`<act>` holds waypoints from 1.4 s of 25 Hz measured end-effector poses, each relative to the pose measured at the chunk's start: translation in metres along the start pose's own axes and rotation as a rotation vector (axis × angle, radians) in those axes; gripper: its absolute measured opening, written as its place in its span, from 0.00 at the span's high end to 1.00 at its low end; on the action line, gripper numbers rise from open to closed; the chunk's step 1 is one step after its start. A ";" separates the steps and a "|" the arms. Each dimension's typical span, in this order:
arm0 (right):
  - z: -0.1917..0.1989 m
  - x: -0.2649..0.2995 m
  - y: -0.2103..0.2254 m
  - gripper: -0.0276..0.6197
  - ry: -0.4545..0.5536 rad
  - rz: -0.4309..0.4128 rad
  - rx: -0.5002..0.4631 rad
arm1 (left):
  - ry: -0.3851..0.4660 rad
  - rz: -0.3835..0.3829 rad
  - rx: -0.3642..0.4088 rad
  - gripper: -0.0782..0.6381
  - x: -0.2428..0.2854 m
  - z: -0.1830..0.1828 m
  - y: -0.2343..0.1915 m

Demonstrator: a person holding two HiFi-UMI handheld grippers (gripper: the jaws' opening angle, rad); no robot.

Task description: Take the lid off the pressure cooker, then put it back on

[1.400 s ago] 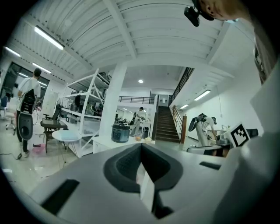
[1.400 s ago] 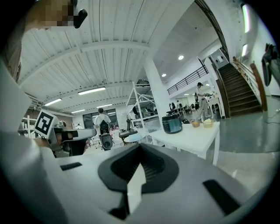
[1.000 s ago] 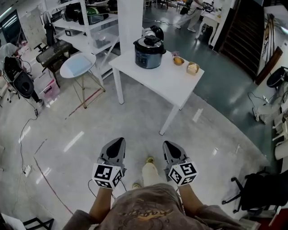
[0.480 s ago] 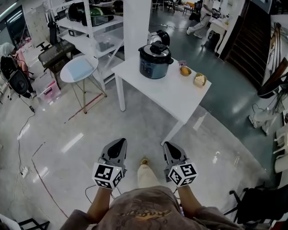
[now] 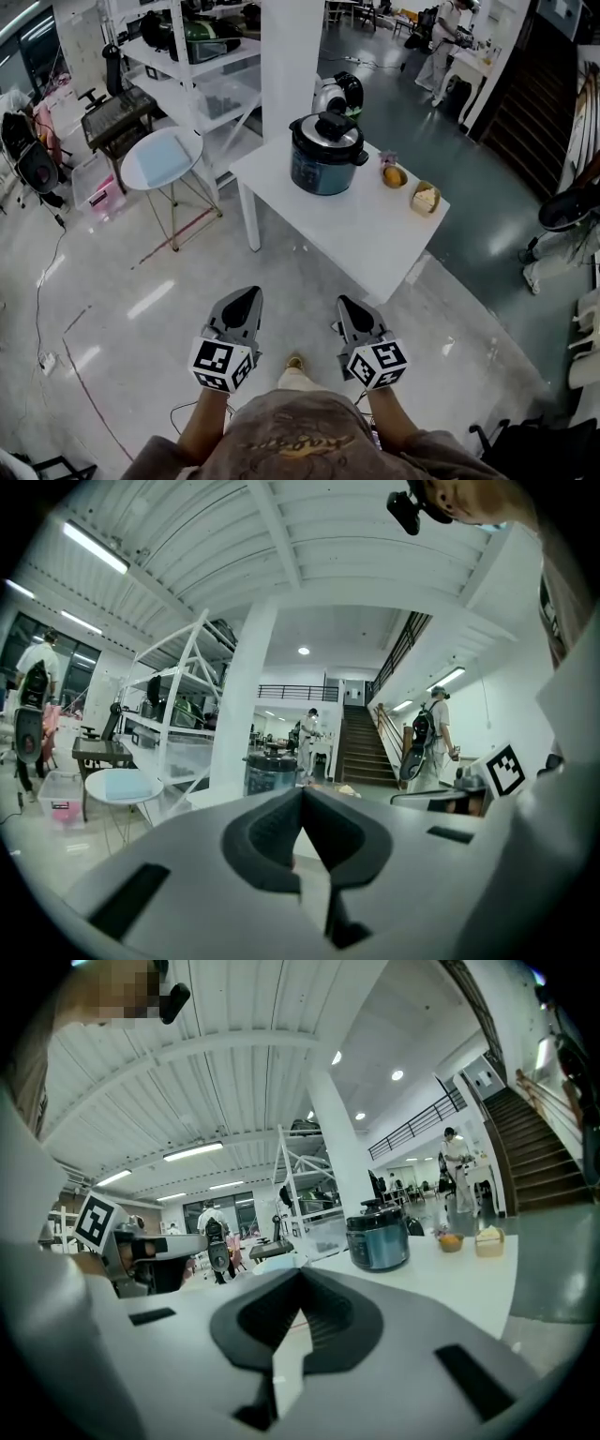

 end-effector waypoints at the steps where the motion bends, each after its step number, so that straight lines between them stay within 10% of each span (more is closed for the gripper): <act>1: -0.005 0.007 0.007 0.96 -0.002 -0.004 -0.002 | 0.001 -0.004 -0.001 0.89 0.009 -0.004 -0.003; 17: -0.053 0.090 0.082 0.96 -0.014 -0.060 -0.052 | 0.030 -0.059 -0.003 0.89 0.101 -0.039 -0.039; 35: -0.110 0.201 0.133 0.96 -0.001 0.025 -0.026 | 0.022 0.050 0.020 0.89 0.227 -0.088 -0.133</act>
Point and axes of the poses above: the fingertips, and each gripper's own axes: x forward along the fingers, y to its right, z out of its underside, the point moved 8 cm from there along -x, backward along the fingers, and after that the axes turned 13 degrees about -y, right-handed, at the moved point
